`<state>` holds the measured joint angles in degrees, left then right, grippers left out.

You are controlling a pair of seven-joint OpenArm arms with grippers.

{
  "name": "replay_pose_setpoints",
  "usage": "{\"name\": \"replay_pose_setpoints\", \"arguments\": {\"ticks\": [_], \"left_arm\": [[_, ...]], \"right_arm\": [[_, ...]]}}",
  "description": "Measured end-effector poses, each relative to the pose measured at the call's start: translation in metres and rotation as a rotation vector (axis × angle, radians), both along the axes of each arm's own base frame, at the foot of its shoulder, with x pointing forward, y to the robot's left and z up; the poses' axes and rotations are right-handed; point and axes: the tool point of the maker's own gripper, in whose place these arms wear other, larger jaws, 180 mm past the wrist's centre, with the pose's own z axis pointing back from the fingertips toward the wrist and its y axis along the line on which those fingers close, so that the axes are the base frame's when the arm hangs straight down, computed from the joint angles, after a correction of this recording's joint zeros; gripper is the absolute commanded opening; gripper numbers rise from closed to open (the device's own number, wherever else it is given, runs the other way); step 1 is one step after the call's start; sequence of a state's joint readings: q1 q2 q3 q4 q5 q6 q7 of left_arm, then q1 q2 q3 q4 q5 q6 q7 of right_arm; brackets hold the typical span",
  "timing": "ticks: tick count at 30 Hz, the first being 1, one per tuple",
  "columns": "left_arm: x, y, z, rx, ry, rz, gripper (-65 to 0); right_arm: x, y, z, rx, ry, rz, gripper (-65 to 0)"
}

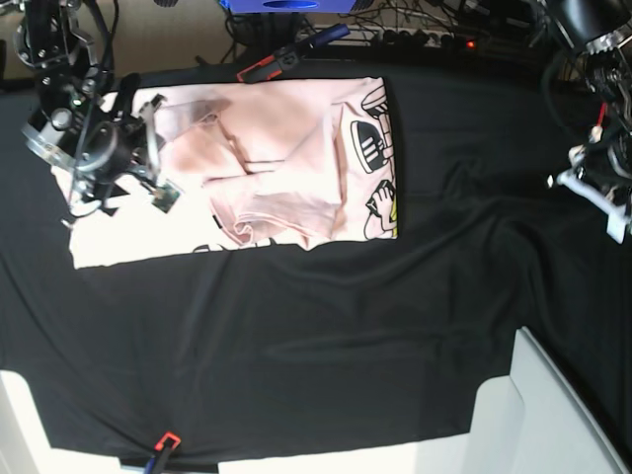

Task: Fold the T-shirt properly

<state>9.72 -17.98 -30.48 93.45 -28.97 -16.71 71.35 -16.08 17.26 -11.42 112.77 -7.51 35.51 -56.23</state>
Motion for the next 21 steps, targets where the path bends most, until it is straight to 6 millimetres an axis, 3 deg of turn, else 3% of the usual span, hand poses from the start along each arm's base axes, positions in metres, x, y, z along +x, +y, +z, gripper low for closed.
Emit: {"name": "replay_pose_setpoints", "arguments": {"ticks": [4,8,12,16,21], "left_arm": [[-0.029,0.028,-0.009,0.191,0.101,0.002,-65.0],[-0.037,0.028,-0.019,0.333,0.153,-0.094,-65.0],[-0.060,0.031,-0.028,0.411,0.254,-0.121,-65.0],[-0.060,0.037,-0.025,0.454,0.262,-0.133,-65.0],[-0.071,0.042,-0.026,0.470,0.294,-0.127,-65.0]], "right_arm": [[0.010,0.035,0.006,0.029,-0.028,0.108,-42.7],[0.016,0.072,0.014,0.044,-0.056,0.228,-42.7],[0.023,0.100,0.023,-0.004,-0.070,0.344,-42.7],[0.029,0.132,0.035,-0.022,-0.116,0.455,-42.7],[0.019,0.161,0.017,-0.015,-0.058,0.539,-42.7]]}}
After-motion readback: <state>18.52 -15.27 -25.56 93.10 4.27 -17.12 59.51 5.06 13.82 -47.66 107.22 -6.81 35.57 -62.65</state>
